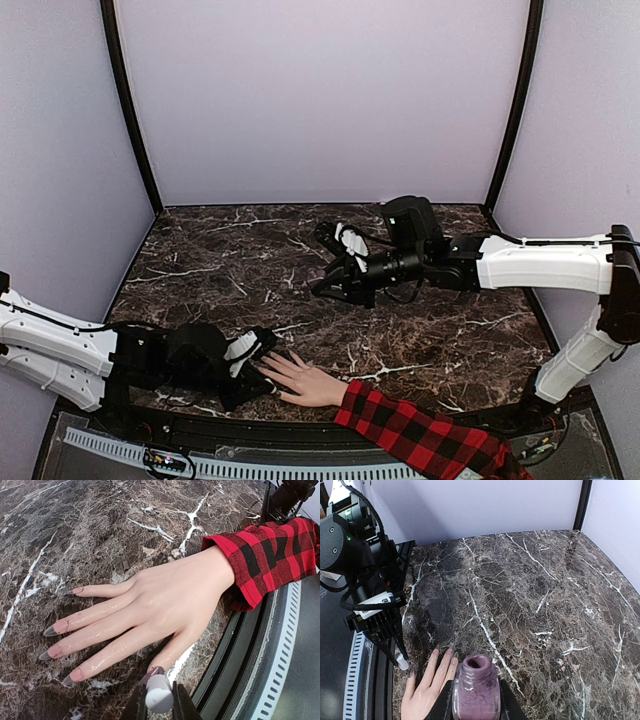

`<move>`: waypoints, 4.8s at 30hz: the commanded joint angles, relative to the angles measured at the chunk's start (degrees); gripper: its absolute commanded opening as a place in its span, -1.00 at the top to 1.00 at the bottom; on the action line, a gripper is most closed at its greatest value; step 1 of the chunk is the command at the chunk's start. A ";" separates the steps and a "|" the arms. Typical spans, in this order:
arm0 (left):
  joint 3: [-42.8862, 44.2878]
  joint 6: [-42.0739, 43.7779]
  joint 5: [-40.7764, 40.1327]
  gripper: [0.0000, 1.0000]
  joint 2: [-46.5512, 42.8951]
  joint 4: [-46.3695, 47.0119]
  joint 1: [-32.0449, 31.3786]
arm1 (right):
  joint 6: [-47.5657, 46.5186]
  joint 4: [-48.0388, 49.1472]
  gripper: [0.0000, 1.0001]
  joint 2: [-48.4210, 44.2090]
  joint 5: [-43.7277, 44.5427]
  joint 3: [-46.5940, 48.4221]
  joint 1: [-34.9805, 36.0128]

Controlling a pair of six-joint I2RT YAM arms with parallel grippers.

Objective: Paint the nails
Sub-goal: Paint the nail with the hand.

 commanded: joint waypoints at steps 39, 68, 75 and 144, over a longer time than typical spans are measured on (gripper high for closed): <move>-1.15 -2.01 -6.58 1.00 -6.92 -7.00 0.39 | -0.19 1.83 1.00 0.10 -0.28 0.49 -0.43; -0.38 -1.87 -5.45 1.00 -2.38 -3.38 0.66 | -0.28 1.75 1.00 0.21 -0.11 0.34 -0.43; -1.07 -2.93 -7.64 1.00 -4.98 -5.05 1.09 | -0.21 1.66 1.00 0.19 -0.12 0.33 -0.48; -0.29 -1.23 -0.59 1.00 -1.27 0.63 2.12 | -0.45 1.39 1.00 0.01 0.18 0.50 -0.46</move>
